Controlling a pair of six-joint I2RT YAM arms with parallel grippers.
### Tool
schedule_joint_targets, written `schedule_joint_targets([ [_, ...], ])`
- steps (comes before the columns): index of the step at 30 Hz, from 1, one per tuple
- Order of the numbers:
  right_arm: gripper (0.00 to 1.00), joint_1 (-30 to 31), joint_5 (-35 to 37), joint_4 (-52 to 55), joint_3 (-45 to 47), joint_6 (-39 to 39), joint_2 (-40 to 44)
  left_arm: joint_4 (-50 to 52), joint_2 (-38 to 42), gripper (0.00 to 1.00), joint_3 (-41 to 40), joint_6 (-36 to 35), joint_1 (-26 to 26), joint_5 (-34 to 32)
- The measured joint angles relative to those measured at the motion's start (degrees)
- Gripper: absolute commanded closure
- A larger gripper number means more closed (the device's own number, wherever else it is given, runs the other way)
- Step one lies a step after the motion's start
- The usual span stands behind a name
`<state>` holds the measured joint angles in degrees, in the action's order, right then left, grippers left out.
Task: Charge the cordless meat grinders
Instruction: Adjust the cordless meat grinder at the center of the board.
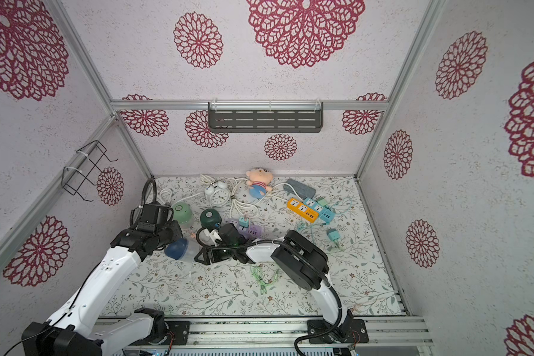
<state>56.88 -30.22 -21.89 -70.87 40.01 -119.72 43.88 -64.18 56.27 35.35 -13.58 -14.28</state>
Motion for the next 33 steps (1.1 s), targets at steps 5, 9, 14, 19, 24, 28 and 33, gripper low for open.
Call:
schedule_joint_targets([
  [5,0.45,0.5,-1.1,-0.4,0.9,-0.4,0.8,1.9,0.0,1.00,0.7,0.1,-4.3,-5.9],
  [9,0.53,0.4,-1.7,-0.5,-1.3,-0.2,0.0,2.7,-0.4,1.00,-0.2,0.9,-7.2,-8.1],
  [14,0.57,-0.4,-3.1,-1.7,-7.4,1.2,-5.0,3.8,-3.0,1.00,-0.2,1.3,-9.2,-9.9],
  [19,0.55,-2.0,-3.5,-1.4,-8.2,1.7,-6.4,6.4,-4.1,1.00,1.5,1.3,-9.4,-11.0],
  [24,0.49,-2.5,-3.2,-1.7,-6.8,1.6,-6.2,10.0,-4.1,1.00,5.5,1.9,-9.4,-11.0],
  [28,0.51,-2.5,-3.1,-1.6,-4.8,1.5,-5.9,12.9,-3.9,1.00,6.7,2.8,-9.4,-10.5],
  [33,0.57,-2.3,-2.9,-1.2,-3.8,1.4,-5.3,18.1,-2.8,0.99,6.9,4.2,-9.4,-8.9],
])
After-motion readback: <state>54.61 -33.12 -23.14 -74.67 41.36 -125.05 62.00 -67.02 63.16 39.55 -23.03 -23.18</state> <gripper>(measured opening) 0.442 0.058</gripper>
